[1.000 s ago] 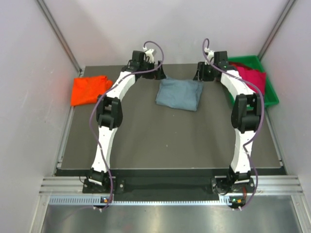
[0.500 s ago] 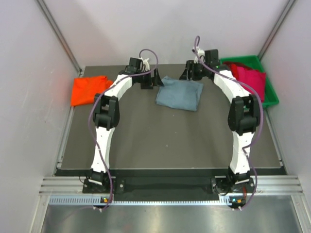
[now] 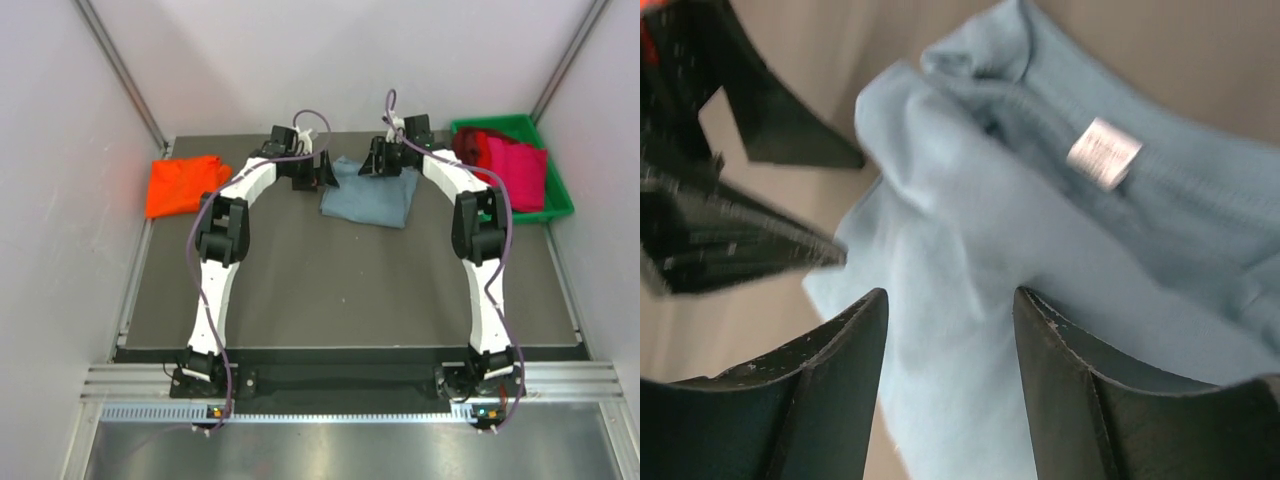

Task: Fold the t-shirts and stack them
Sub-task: Fold the tshirt, then neatly place the folded tshirt to the corner

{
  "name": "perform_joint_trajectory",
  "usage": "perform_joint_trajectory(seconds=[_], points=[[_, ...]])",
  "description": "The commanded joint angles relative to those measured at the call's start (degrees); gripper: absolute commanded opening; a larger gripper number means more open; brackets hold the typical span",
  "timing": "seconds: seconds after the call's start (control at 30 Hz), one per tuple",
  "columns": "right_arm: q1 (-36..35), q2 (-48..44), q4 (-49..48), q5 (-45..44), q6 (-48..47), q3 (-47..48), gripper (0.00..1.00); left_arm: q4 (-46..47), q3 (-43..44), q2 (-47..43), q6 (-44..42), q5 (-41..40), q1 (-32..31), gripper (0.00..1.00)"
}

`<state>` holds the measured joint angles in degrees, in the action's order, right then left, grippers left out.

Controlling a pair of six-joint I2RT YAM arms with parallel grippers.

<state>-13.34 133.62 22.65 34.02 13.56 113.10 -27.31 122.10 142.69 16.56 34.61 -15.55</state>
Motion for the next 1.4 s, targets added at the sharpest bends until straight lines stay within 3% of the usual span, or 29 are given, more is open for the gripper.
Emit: perform_joint_trajectory(seconds=[0.0,0.23,0.53,0.67,1.1,1.2,1.23,1.3,1.37], points=[[0.77,2.51,-3.85,-2.02,0.59,6.07,0.53,-1.52,0.86,-0.05,-3.11,-1.47,-0.53,0.98],[1.39,5.25,-2.53,-4.75,-0.29,7.49,0.54,-1.78,1.64,1.00,-3.64,-3.06,-0.80,0.99],[2.71,3.05,0.55,-6.33,-2.13,3.27,0.55,2.52,8.23,9.09,0.75,1.16,-0.80,0.95],[2.80,2.26,0.81,-6.60,-2.58,2.04,0.54,4.71,8.68,11.55,2.77,4.05,-0.89,0.76],[2.27,1.29,0.72,-6.95,-3.28,0.98,0.55,7.80,7.71,12.61,5.07,12.49,-1.15,0.51],[1.83,1.38,0.55,-7.04,-3.28,0.98,0.55,8.15,7.71,12.61,4.71,13.38,-1.15,0.27],[1.66,1.29,0.55,-7.12,-3.37,0.98,0.55,8.15,7.71,12.61,4.63,13.46,-1.15,0.27],[1.74,1.11,0.55,-7.12,-3.28,1.07,0.55,7.80,7.62,12.26,4.19,13.29,-1.15,0.05],[1.83,0.06,0.98,-7.13,-3.54,1.25,0.55,6.84,6.93,10.77,3.75,12.33,-0.89,0.01]])
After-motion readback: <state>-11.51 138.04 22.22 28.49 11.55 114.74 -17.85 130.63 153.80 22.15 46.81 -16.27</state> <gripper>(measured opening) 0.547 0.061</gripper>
